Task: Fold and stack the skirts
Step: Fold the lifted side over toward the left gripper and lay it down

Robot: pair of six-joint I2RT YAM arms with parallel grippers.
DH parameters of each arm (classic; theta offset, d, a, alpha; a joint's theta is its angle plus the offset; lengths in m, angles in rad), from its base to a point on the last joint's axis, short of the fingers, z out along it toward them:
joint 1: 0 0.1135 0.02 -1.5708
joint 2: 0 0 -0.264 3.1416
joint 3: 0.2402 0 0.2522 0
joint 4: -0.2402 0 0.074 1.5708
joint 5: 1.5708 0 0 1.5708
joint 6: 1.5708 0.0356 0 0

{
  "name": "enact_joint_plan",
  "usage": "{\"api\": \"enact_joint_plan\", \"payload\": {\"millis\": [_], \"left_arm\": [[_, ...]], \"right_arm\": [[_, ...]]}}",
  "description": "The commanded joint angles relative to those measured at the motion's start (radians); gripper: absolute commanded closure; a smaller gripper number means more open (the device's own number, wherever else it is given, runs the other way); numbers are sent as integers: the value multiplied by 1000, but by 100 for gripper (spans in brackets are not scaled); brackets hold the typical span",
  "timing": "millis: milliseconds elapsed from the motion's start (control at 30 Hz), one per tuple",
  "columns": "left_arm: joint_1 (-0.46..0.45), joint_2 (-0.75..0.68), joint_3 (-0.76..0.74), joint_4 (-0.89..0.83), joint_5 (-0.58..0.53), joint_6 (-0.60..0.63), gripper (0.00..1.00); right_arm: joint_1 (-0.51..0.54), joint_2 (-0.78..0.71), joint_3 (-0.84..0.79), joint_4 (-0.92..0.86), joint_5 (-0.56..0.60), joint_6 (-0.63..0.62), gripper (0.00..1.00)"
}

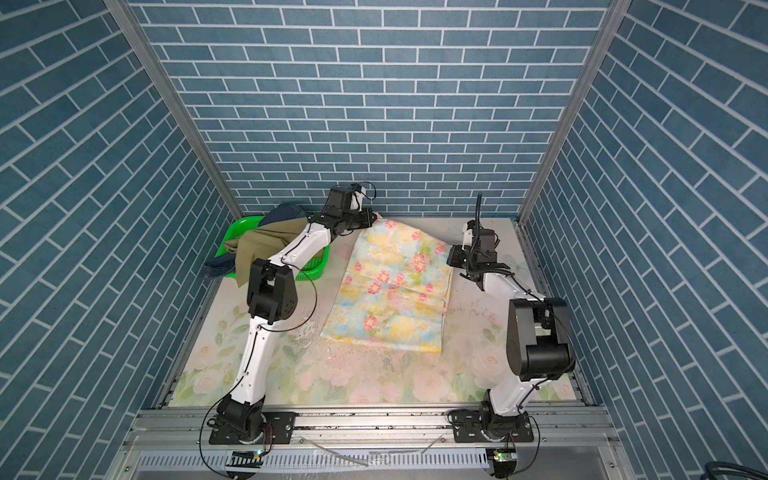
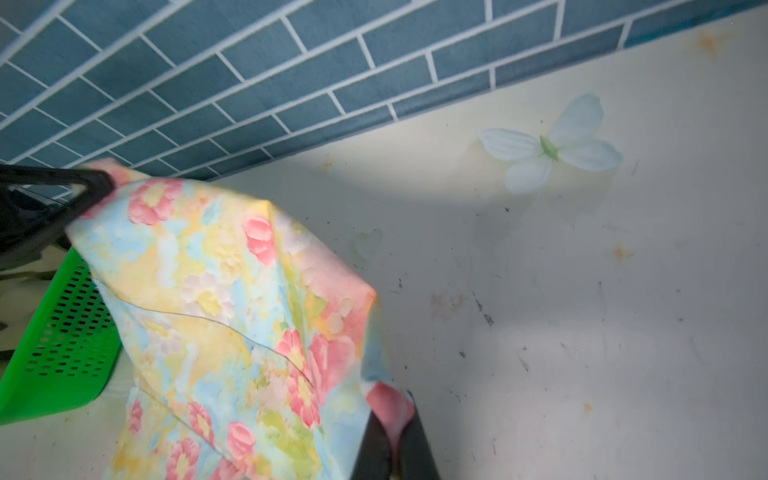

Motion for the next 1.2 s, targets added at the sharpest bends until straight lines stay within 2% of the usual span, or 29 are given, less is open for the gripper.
{"api": "enact_joint_plan", "payload": {"millis": [0, 167, 333, 600, 667, 700, 733, 800, 833, 867, 967, 1033, 1167], "left_arm": [[8, -135, -198, 137, -21, 25, 100], [9, -350, -577, 338, -26, -9, 100], [2, -520, -918, 532, -35, -56, 100], [-81, -742, -1311, 711, -142, -87, 100], [-115, -790, -1386, 722, -186, -88, 100], [-130, -814, -1423, 730, -203, -91, 96], [-140, -840, -1454, 741, -218, -100, 84], [-152, -886, -1532, 755, -235, -120, 63], [-154, -909, -1561, 752, -243, -129, 47], [-155, -932, -1581, 741, -255, -134, 39], [-158, -1002, -1632, 689, -303, -141, 30], [-159, -1032, -1617, 584, -349, -143, 29], [-159, -1026, -1539, 424, -367, -128, 28]], "right_arm": [[5, -82, -12, -7, -16, -56, 100], [14, -231, -111, -13, -20, -43, 100], [60, -432, -283, -20, 13, -20, 100], [176, -778, -549, -96, 128, 49, 99], [185, -889, -599, -150, 159, 85, 78], [185, -953, -620, -190, 166, 102, 63], [186, -1010, -632, -239, 187, 123, 51], [186, -1087, -634, -338, 215, 155, 38], [187, -1113, -633, -385, 222, 177, 35], [186, -1125, -628, -423, 237, 205, 33], [185, -1112, -615, -500, 221, 272, 35], [186, -1065, -605, -533, 211, 331, 38], [187, -940, -579, -558, 151, 416, 42]]}}
